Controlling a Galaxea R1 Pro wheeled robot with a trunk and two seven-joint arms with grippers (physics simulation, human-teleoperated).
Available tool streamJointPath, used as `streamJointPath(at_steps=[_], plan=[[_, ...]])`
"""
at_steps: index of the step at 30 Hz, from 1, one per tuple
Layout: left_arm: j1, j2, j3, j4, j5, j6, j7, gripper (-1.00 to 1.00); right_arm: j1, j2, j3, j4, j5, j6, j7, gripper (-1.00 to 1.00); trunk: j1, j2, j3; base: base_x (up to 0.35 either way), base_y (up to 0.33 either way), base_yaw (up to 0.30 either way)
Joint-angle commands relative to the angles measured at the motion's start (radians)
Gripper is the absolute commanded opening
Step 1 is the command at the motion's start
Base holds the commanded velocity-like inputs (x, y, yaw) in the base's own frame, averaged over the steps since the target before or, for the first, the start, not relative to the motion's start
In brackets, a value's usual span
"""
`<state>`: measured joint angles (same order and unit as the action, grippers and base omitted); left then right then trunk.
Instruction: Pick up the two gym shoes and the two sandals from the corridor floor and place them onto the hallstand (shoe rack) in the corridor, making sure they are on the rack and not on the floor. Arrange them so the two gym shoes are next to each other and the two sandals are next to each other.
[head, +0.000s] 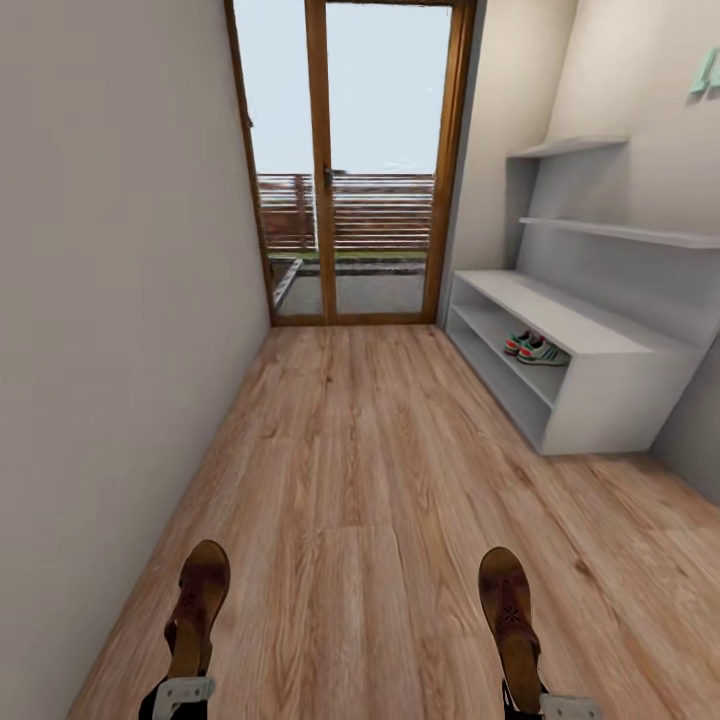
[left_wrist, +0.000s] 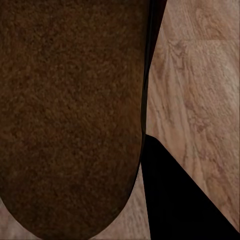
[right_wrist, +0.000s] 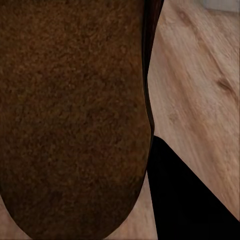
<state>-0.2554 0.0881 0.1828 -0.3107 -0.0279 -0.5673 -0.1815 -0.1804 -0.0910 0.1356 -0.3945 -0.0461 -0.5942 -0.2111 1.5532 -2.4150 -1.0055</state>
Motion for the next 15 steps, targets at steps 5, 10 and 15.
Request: streamJointPath(at_steps=[5,10,15], plan=[[-0.001,-0.001,0.009,0.000,-0.006,-0.002,-0.006,-1.00,-0.001,-0.001,0.009,0.000,-0.007,-0.003,-0.006,-1.00,0.000,0.000,-0.001,0.339,0.000,0.000],[-0.001,-0.001,0.009,0.000,-0.006,-0.002,-0.006,-1.00,-0.001,-0.001,0.009,0.000,-0.008,-0.003,-0.005,-1.00,0.000,0.000,-0.001,0.339,0.000,0.000],[-0.001,-0.001,0.009,0.000,-0.006,-0.002,-0.005,-1.00,-0.001,-0.001,0.009,0.000,-0.008,-0.003,-0.006,-1.00,0.000,0.000,-0.001,0.339,0.000,0.000]])
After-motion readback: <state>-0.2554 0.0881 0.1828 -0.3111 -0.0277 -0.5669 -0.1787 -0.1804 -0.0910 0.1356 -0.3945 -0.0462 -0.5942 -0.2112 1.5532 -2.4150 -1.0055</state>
